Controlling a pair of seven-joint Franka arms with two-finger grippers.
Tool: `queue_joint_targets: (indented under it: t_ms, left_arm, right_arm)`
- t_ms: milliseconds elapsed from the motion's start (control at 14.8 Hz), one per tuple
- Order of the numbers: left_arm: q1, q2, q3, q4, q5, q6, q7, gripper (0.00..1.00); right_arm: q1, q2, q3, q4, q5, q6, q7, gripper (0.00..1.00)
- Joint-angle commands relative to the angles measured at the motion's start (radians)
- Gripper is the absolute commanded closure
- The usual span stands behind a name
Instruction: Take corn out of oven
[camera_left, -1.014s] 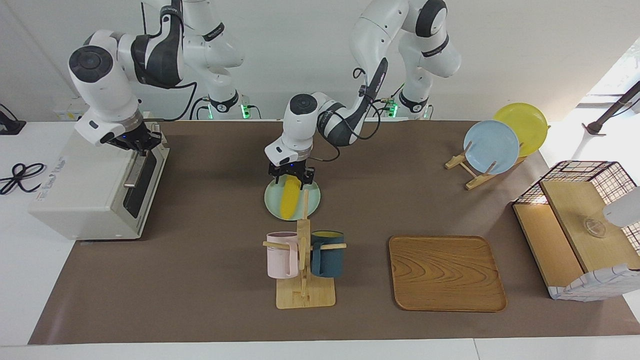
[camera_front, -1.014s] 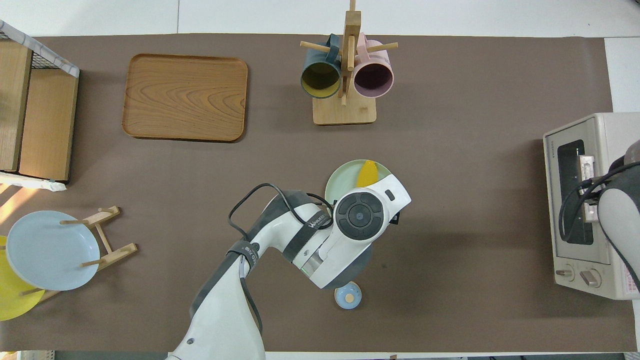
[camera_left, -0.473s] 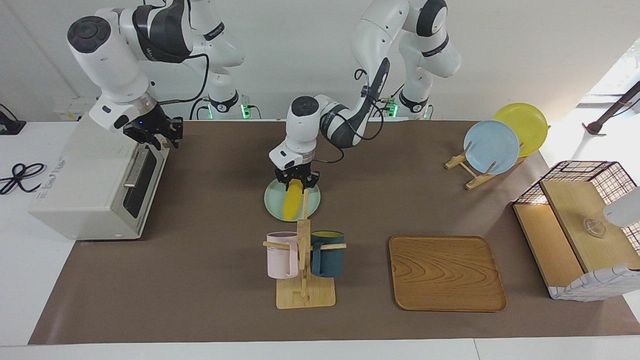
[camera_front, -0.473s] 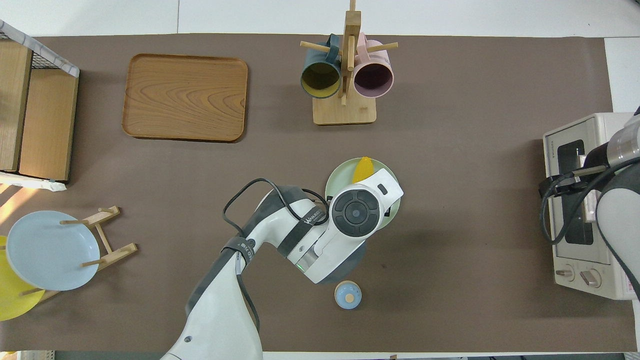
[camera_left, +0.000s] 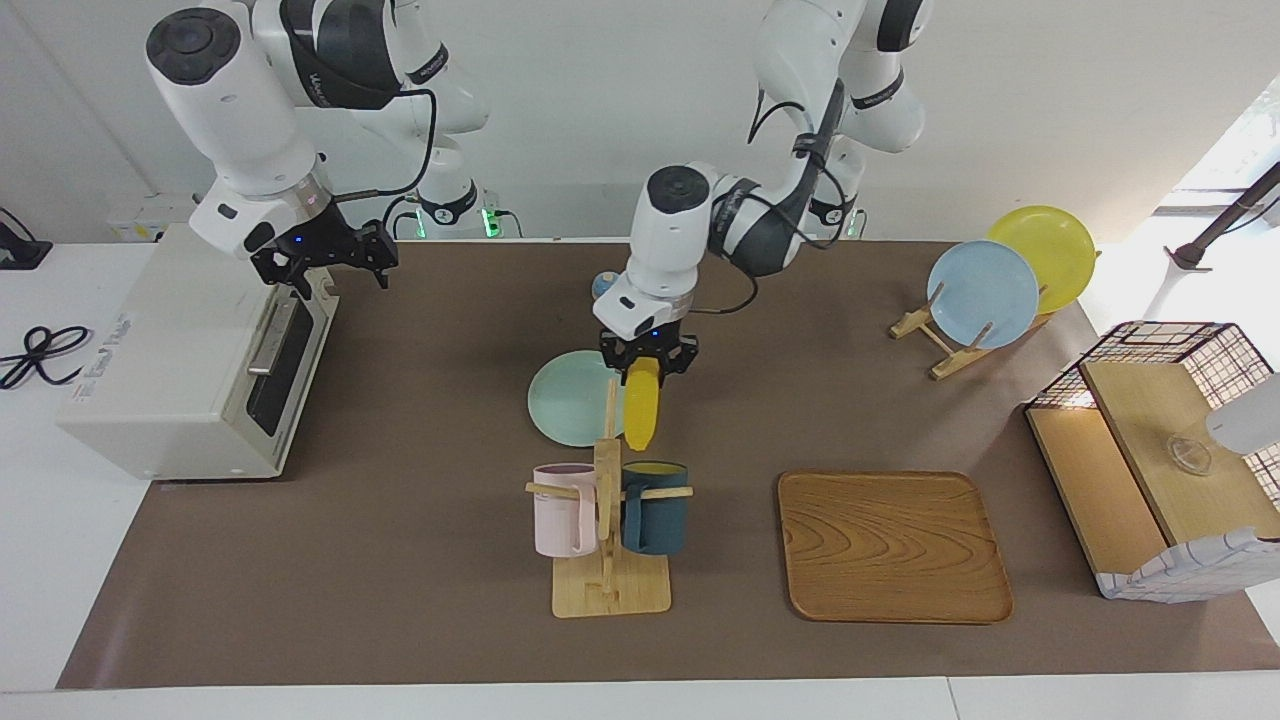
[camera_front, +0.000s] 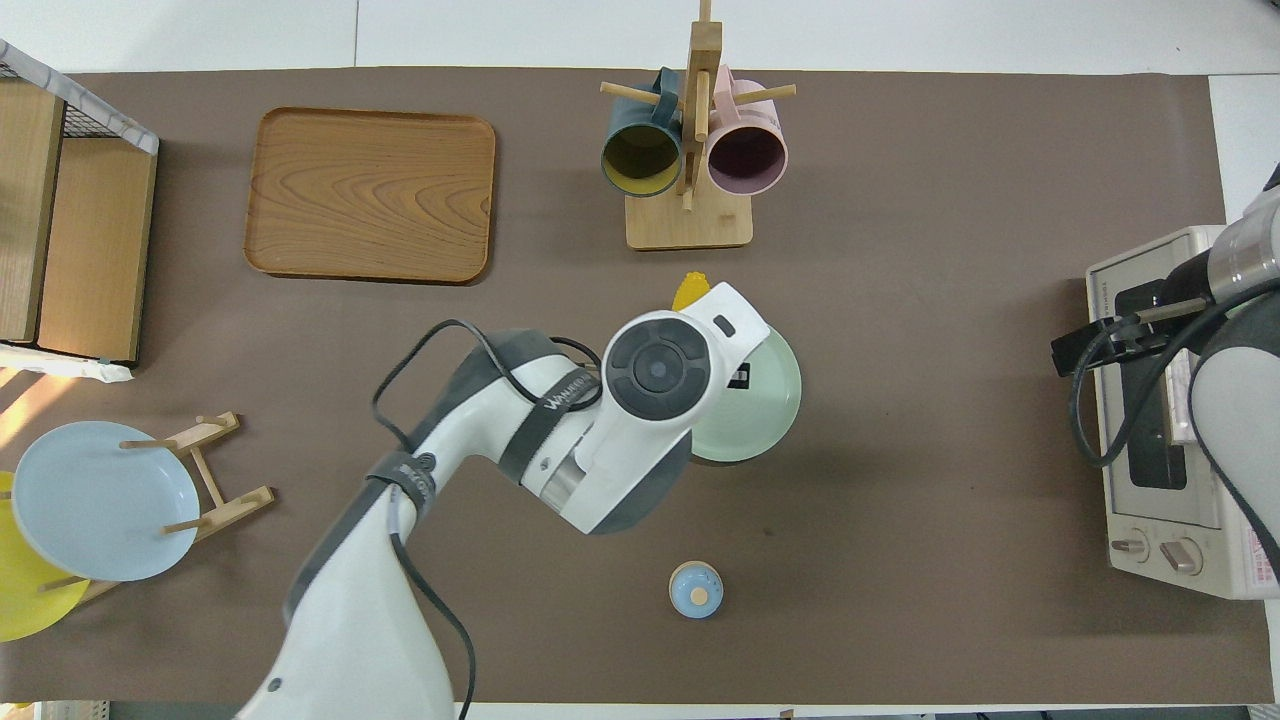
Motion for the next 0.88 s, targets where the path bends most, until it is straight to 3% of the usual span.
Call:
queue_joint_targets:
  t_ms: [0, 406, 676, 811]
  left_arm:
    - [0.169, -0.055, -0.011, -0.023, 0.015, -0.091, 0.149, 1.00]
    - [0.481, -0.022, -0.011, -0.016, -0.014, -0.024, 0.418, 1.00]
    - [0.535, 0.141, -0.011, 0.122, -0.014, 0.015, 0.435, 1.00]
    - [0.552, 0.266, -0.012, 0.260, -0.031, 0.016, 0.434, 1.00]
  right_arm:
    - [0.009, 0.019, -0.007, 0.051, 0.013, -0.041, 0.028, 0.00]
    - [0.021, 0.023, -0.020, 0.057, 0.018, -0.040, 0.040, 0.00]
    - [0.026, 0.021, -0.020, 0.057, 0.021, -0.037, 0.040, 0.00]
    - [0.024, 0.019, -0.020, 0.059, 0.021, -0.037, 0.040, 0.00]
